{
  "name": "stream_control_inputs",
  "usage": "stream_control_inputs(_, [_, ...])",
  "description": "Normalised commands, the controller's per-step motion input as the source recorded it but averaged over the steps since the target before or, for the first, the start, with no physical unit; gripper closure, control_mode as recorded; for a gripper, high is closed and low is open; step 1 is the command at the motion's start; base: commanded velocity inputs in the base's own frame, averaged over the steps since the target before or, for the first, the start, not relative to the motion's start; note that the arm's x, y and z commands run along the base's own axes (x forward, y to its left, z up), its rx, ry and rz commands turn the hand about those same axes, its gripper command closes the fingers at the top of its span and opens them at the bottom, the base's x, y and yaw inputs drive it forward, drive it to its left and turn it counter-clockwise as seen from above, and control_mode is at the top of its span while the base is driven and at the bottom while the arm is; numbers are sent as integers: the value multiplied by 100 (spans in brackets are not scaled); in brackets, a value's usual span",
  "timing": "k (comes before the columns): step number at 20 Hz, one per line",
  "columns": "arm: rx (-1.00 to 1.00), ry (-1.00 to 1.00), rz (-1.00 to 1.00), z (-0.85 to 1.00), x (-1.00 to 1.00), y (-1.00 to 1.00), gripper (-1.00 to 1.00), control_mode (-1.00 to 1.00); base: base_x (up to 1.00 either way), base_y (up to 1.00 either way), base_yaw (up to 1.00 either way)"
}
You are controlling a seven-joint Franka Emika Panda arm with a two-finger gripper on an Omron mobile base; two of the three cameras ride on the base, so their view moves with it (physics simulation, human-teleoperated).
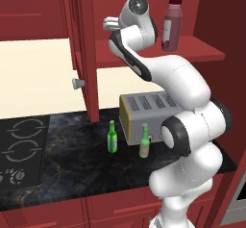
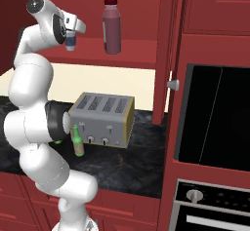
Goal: Sort all alcoholic drinks to one cabinet, and non-alcoholic drinks to the other.
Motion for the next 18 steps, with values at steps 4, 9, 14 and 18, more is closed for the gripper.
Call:
stream_control_inputs(4, [0, -4, 0, -20, 30, 7, -100, -100, 0, 0, 0])
stream_control_inputs(9, [0, -7, 0, -17, 23, 10, -100, -100, 0, 0, 0])
stream_control_inputs(14, [0, -5, 0, -13, 15, 14, -100, -100, 0, 0, 0])
stream_control_inputs(18, [0, 0, -2, -1, 0, 4, -100, -100, 0, 0, 0])
